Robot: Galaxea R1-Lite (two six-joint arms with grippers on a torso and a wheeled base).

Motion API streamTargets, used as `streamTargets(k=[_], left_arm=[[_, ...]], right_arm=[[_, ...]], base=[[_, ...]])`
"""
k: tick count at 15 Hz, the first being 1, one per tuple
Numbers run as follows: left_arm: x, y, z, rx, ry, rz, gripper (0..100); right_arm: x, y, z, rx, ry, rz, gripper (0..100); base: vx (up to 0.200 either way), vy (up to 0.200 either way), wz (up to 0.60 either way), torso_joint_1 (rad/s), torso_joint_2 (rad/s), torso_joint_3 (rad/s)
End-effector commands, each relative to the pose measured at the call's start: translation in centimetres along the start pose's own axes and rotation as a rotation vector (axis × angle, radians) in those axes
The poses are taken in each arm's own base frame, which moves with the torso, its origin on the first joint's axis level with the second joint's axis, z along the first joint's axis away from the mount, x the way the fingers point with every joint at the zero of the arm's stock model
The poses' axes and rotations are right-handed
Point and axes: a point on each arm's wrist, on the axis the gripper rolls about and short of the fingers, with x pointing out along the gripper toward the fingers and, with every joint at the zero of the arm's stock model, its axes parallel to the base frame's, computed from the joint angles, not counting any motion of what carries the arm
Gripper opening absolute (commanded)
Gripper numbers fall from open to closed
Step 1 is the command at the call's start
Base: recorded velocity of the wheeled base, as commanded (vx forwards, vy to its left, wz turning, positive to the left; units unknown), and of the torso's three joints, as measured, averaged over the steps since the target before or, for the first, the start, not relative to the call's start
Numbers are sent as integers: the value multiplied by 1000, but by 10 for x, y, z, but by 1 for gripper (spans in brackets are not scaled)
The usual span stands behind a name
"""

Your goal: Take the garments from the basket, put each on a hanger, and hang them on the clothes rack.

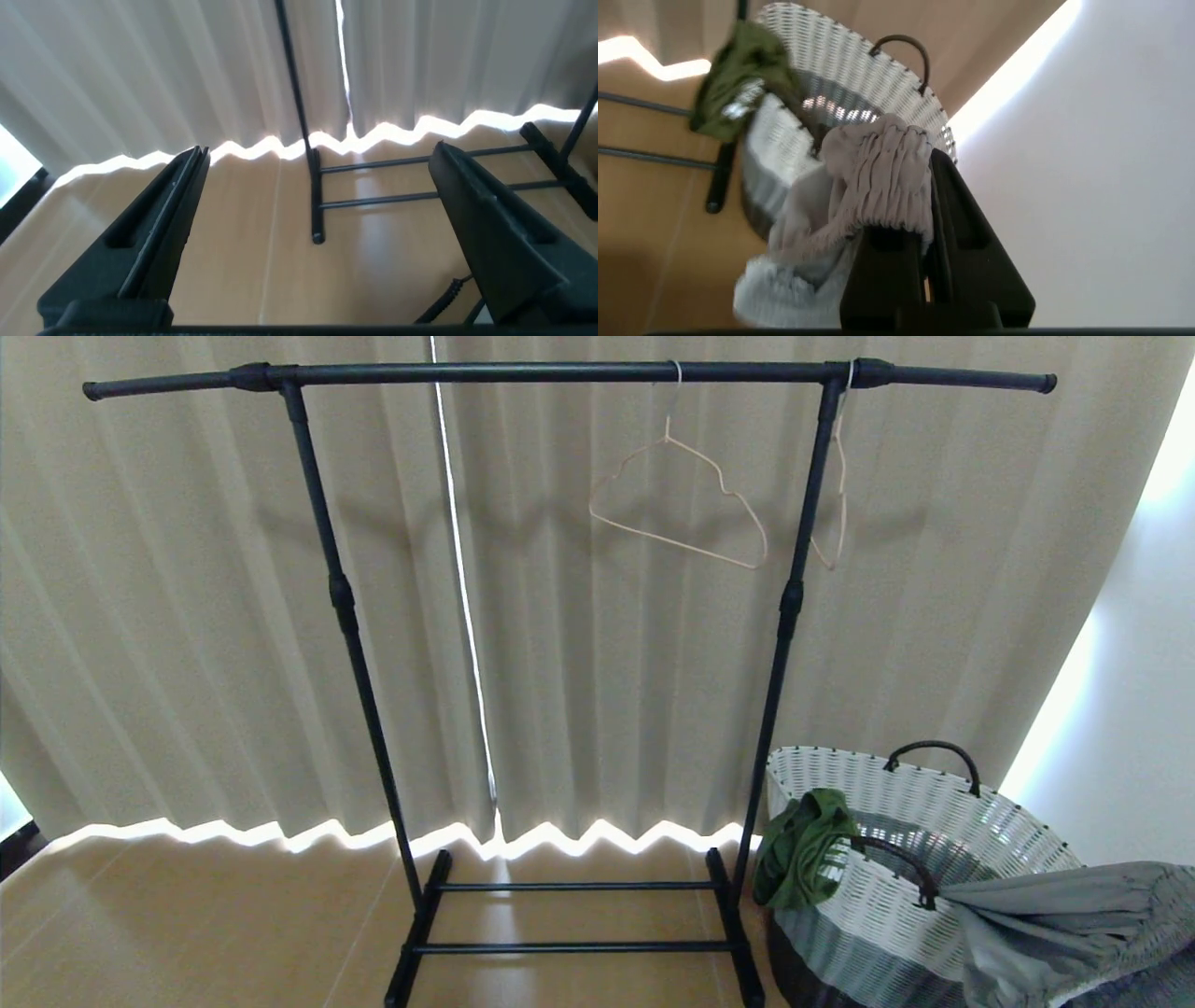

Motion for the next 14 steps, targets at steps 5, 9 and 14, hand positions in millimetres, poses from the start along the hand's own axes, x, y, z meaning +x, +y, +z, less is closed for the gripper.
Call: streamTargets(k=[5,9,14], left_arm=[[0,0,0,20,2,-1,100],[0,0,0,76,1,-5,100],[1,-3,8,65,-148,-162,100]], right_arm=[[-2,-1,2,2,-15,-7,0],[-2,-13,31,-2,-20,7,0],[-7,-11,50,-39,-11,165,0]], base=[[0,0,0,0,0,0],[0,0,0,0,0,0],[0,0,0,0,0,0]])
